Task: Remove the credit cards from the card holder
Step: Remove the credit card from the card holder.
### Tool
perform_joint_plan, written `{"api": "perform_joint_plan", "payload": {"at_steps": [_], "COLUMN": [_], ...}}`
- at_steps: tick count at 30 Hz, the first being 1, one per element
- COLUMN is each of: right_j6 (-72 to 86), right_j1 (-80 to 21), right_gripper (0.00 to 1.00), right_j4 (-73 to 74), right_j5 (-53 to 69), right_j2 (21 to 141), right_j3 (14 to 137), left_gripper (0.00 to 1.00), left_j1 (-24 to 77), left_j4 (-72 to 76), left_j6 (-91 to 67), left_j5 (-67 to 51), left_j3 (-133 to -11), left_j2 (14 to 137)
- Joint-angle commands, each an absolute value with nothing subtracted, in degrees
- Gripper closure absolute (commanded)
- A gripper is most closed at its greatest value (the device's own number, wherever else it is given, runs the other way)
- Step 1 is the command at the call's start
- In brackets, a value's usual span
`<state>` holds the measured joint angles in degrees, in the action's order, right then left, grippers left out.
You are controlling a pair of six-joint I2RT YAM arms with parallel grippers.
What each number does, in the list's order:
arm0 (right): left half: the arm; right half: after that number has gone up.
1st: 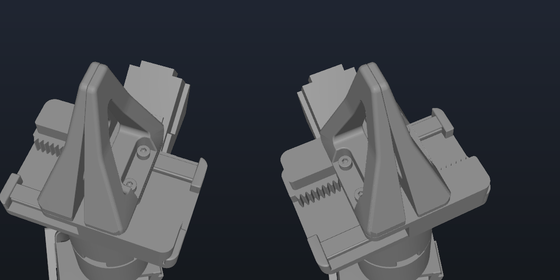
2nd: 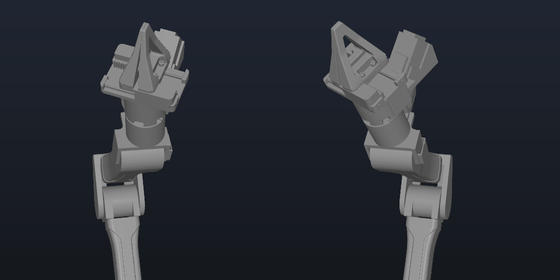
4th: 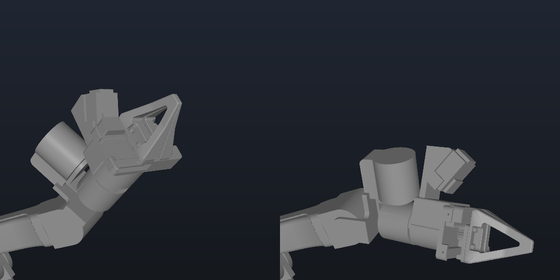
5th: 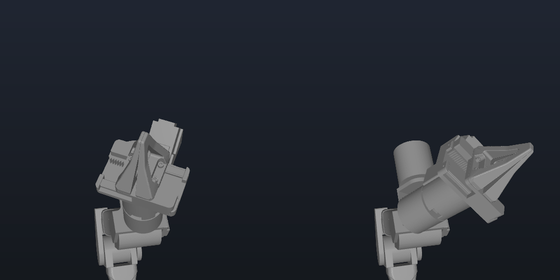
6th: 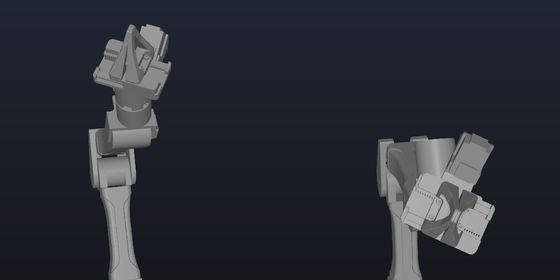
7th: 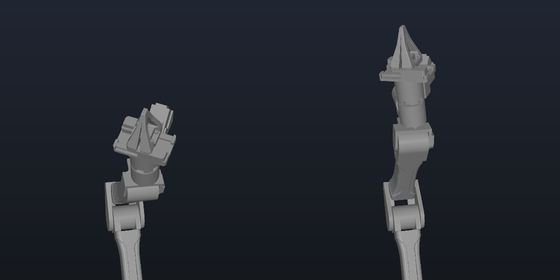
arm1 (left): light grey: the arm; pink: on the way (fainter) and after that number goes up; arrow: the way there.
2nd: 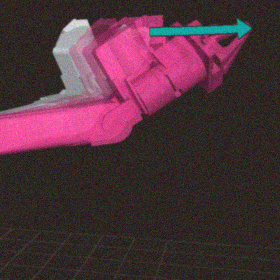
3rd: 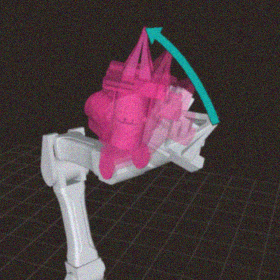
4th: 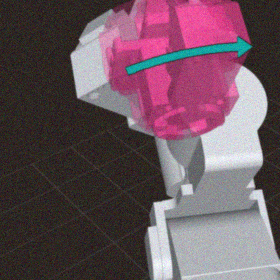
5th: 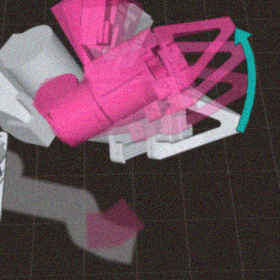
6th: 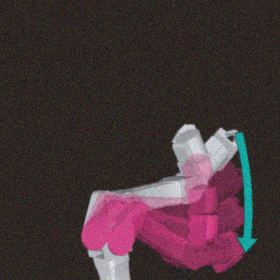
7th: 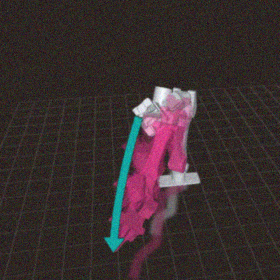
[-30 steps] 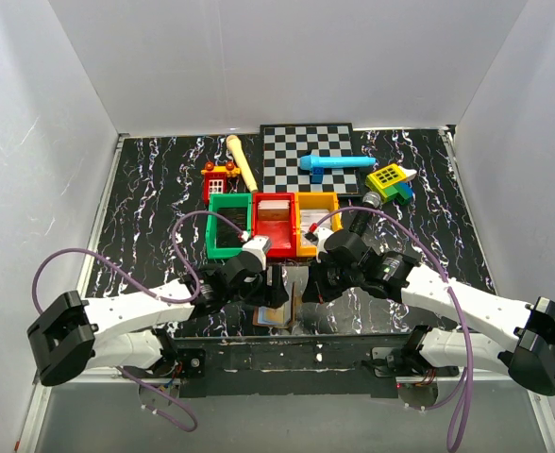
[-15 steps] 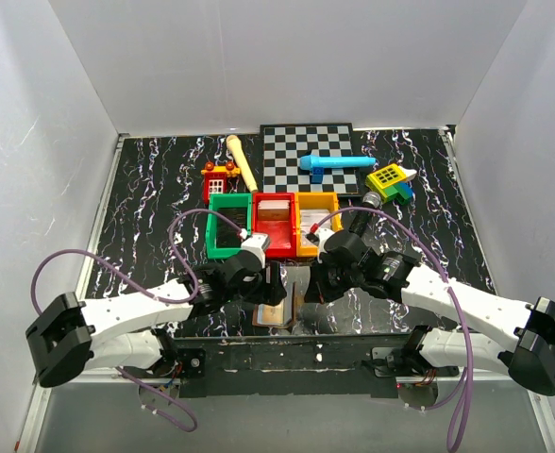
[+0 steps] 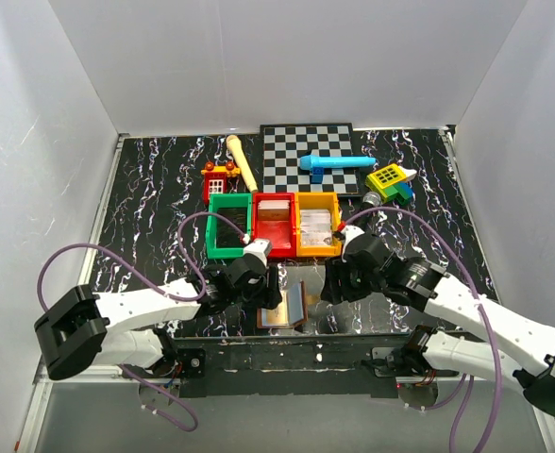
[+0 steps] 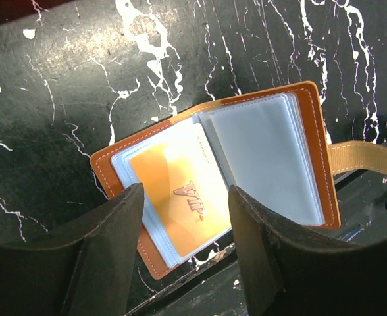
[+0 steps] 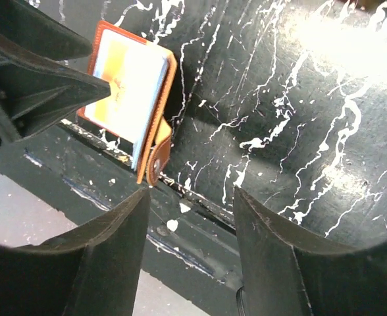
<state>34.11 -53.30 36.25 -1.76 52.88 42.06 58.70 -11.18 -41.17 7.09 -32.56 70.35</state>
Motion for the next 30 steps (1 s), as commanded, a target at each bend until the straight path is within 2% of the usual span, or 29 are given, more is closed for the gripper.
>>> {"api": "perform_joint_plan", "payload": {"at_steps": [1,4,6,8,14,18,30], "right_j6": [31.91,33.56,35.15,35.77,35.24,37.0,39.99], "right_j1": [-53.26,-53.26,-53.52,-54.22,-54.58,-54.32,-50.71], "right_gripper": [0.39,0.54,0.68,0.74,0.75,0.78,0.77], "right_j4": [36.32,26.23,21.03,16.81,14.15,14.68,16.96], "right_j5": [-0.47,10.43,15.27,19.06,21.27,18.02,17.58], "right_j2": [51.15,54.3,58.77,62.91,73.29,77.07,83.93], "right_j3": [48.42,47.64,47.72,47.9,45.8,42.81,40.7], "left_gripper": [0.47,0.48,0.5,0.51,0.6,0.67,0.72], "left_j1": [58.89,58.97,58.89,58.89,58.97,58.97,58.97], "left_j4": [-10.37,-9.76,-9.84,-9.76,-7.13,-4.75,-5.01], "left_j6": [-41.92,-42.62,-42.98,-43.24,-42.45,-42.89,-45.44], "left_j5": [8.79,8.88,8.53,8.0,7.12,6.68,8.44], "left_j3": [-31.47,-30.41,-29.97,-29.18,-25.67,-24.43,-24.08], "left_j2": [66.37,64.34,63.37,62.76,61.96,64.76,71.72]}}
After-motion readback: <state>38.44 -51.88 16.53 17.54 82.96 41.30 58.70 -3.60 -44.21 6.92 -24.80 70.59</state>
